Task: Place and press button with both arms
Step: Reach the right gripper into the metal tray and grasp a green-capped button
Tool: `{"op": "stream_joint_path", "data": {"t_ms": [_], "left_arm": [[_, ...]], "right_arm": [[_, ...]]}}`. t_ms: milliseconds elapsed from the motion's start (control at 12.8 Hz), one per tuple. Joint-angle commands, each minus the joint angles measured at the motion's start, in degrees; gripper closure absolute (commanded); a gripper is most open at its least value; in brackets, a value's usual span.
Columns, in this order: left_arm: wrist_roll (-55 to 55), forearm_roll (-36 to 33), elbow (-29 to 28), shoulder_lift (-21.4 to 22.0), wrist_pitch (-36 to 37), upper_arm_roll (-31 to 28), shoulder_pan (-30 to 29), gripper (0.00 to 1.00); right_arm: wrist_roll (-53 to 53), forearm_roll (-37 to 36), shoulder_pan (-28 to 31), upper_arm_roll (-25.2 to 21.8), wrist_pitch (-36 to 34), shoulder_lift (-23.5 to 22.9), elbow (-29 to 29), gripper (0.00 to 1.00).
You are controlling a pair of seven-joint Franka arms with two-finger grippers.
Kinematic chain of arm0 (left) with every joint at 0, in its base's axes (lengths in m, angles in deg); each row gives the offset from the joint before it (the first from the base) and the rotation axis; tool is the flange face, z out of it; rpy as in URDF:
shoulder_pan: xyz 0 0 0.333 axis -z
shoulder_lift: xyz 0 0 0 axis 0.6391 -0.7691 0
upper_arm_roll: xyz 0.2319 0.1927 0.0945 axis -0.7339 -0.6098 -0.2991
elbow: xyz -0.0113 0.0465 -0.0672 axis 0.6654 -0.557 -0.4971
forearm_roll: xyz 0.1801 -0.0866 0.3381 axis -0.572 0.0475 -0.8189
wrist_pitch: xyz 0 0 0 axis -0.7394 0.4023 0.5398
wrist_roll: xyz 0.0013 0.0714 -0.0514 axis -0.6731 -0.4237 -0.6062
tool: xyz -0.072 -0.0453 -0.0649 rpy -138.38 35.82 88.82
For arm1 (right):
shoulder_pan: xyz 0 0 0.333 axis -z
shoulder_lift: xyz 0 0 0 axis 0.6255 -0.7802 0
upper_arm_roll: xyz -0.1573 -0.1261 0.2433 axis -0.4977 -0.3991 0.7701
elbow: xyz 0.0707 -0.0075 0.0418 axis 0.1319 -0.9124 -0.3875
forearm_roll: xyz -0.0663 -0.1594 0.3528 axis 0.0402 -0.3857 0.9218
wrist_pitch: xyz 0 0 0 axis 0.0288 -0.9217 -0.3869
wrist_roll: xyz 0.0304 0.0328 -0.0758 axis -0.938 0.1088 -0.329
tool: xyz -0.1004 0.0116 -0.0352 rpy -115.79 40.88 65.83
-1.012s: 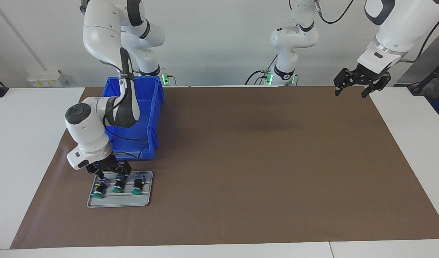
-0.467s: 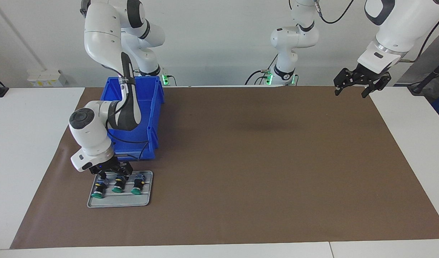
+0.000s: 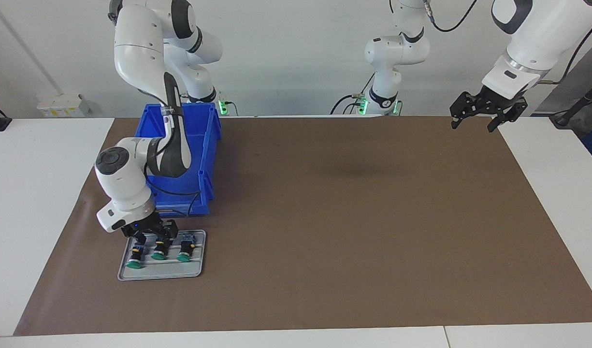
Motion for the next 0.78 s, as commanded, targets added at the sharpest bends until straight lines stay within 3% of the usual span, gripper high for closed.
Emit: {"op": "stream_joint_path", "data": {"t_ms": [0, 78, 311, 389, 545, 701], "left_arm": [[-0.53, -0.95, -1.78, 1.53, -0.3, 0.63, -0.66, 0.0], [-0.53, -0.95, -1.78, 1.53, -0.3, 0.63, -0.66, 0.0], [-0.53, -0.95, -1.78, 1.53, -0.3, 0.63, -0.66, 0.0], [-0.53, -0.95, -1.78, 1.53, -0.3, 0.63, -0.66, 0.0], [-0.53, -0.95, -1.78, 1.53, -0.21, 0.63, -0.66, 0.0], [-0.53, -0.95, -1.78, 1.62, -0.3, 0.63, -0.66, 0.0]], "right_arm": [[-1.95, 1.91, 0.4, 0.29, 1.24, -0.48, 0.32, 0.22], [-1.86, 1.91, 0.31, 0.29, 1.24, -0.48, 0.23, 0.23], [-2.21, 2.78, 0.13, 0.38, 1.24, -0.48, -0.38, 0.43], [-2.38, 3.05, 0.13, 0.38, 1.33, -0.57, -0.38, 0.58], [-3.52, 3.05, 0.66, 0.38, 1.33, -0.57, -0.21, 1.0], [-3.18, 3.05, -0.04, 0.29, 0.11, 0.04, 1.62, 1.0]]}}
